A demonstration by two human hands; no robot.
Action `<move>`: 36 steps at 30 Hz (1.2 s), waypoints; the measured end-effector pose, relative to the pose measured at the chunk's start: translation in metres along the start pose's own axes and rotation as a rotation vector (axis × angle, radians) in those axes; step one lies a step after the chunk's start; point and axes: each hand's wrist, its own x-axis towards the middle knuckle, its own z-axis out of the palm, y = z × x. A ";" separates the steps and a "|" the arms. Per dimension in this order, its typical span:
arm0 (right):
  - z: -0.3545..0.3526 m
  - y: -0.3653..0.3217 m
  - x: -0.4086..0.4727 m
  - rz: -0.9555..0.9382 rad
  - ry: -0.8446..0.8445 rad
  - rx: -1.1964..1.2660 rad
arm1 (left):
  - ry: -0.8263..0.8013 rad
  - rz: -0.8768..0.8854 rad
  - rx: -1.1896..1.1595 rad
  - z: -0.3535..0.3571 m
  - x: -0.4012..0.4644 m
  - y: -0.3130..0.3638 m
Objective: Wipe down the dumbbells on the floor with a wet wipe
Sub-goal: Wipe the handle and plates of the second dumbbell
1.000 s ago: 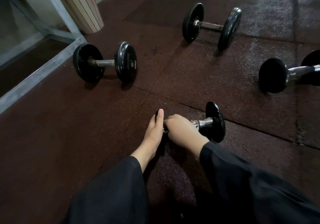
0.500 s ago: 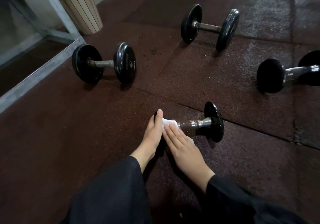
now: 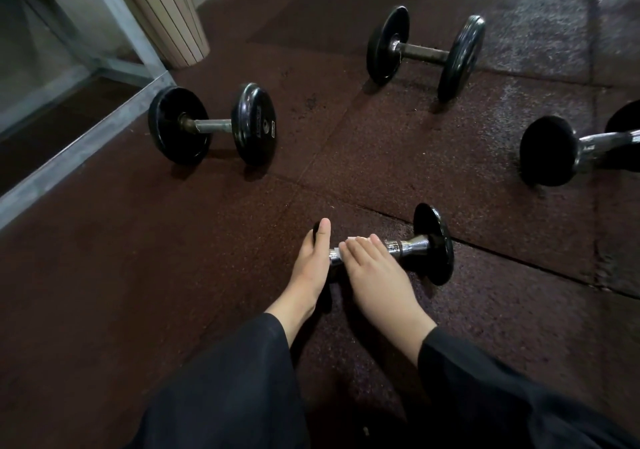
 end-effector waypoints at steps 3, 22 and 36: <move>-0.011 0.008 0.010 0.049 -0.040 0.021 | 0.012 -0.002 -0.006 0.000 0.000 0.000; -0.035 0.036 0.014 -0.173 -0.394 0.062 | -0.003 -0.008 0.000 0.000 -0.001 0.000; -0.006 0.025 -0.003 -0.018 0.016 0.037 | 0.007 -0.007 -0.008 0.001 0.000 -0.001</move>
